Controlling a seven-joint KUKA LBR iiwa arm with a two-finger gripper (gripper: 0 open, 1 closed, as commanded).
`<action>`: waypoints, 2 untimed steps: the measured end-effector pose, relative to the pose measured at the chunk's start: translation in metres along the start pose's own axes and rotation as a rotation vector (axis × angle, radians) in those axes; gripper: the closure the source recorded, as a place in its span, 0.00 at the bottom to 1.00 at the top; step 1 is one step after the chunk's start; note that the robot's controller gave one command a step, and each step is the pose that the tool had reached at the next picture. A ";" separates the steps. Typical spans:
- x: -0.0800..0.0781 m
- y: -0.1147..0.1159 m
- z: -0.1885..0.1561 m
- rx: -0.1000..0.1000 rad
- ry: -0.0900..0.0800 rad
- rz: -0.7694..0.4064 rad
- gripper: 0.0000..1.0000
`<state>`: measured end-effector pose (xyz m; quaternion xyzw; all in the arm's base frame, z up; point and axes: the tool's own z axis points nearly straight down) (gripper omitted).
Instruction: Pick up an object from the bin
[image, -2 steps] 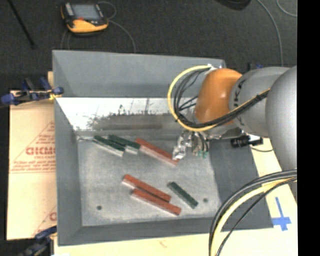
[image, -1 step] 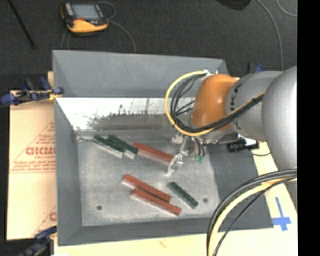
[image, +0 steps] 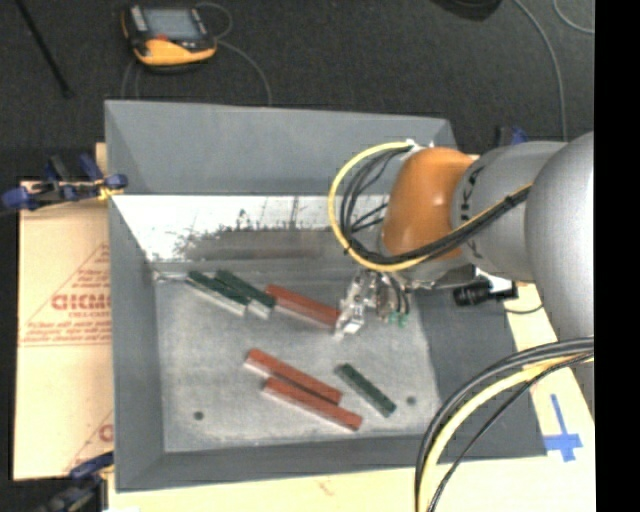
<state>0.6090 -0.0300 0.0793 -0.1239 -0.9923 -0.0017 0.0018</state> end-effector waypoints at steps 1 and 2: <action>0.000 0.000 0.000 0.000 -0.001 0.000 1.00; 0.011 -0.017 -0.172 0.001 -0.015 -0.012 1.00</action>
Offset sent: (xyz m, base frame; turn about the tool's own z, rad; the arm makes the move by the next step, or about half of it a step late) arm -0.0168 -0.0140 0.1664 -0.0122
